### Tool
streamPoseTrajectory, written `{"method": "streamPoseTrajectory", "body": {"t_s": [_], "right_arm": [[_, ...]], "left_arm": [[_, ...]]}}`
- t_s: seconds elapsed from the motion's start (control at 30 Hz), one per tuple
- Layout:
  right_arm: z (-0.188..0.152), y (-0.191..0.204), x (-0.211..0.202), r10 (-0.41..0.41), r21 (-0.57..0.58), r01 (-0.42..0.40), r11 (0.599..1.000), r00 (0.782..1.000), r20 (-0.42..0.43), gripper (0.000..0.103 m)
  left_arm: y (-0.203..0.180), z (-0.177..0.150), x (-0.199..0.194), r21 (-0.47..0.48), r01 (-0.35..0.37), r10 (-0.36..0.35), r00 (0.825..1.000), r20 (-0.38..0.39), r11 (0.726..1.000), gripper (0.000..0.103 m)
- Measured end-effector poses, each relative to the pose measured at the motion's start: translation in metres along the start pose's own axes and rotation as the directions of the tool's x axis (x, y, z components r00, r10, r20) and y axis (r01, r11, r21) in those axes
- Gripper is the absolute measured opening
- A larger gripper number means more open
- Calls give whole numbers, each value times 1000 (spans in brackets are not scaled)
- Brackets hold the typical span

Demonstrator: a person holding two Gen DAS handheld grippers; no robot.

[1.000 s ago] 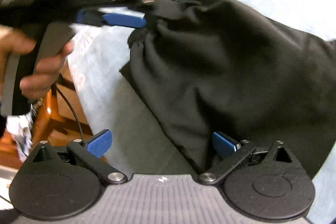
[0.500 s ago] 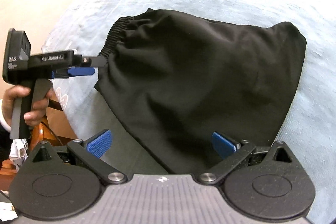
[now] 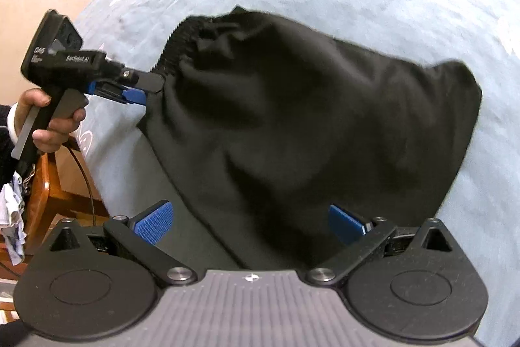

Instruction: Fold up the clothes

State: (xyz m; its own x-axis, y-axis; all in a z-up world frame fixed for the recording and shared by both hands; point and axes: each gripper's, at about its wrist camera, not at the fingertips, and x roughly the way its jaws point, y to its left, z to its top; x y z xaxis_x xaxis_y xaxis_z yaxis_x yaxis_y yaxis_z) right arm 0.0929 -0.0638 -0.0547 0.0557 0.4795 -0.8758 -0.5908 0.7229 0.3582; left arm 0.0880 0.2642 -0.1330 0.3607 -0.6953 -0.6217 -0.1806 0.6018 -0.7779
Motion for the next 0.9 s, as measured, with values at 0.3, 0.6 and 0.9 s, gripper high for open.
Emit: {"method": "streamPoseTrajectory", "body": {"t_s": [0.3,0.6,0.9], "right_arm": [[38,59,13,-31,-206,54,977,993,110,103],[15,172,93,-235,-527,374,763,920,312,103],[0,200,149,-436,-559,623,548,783,444,82]], "left_arm": [[38,-7,-15,-178,248,-245,969,42,952,96],[31,-9,-23,-174,357,-354,934,49,918,97],[37,-4,-25,-178,327,-325,945,42,928,97]]}}
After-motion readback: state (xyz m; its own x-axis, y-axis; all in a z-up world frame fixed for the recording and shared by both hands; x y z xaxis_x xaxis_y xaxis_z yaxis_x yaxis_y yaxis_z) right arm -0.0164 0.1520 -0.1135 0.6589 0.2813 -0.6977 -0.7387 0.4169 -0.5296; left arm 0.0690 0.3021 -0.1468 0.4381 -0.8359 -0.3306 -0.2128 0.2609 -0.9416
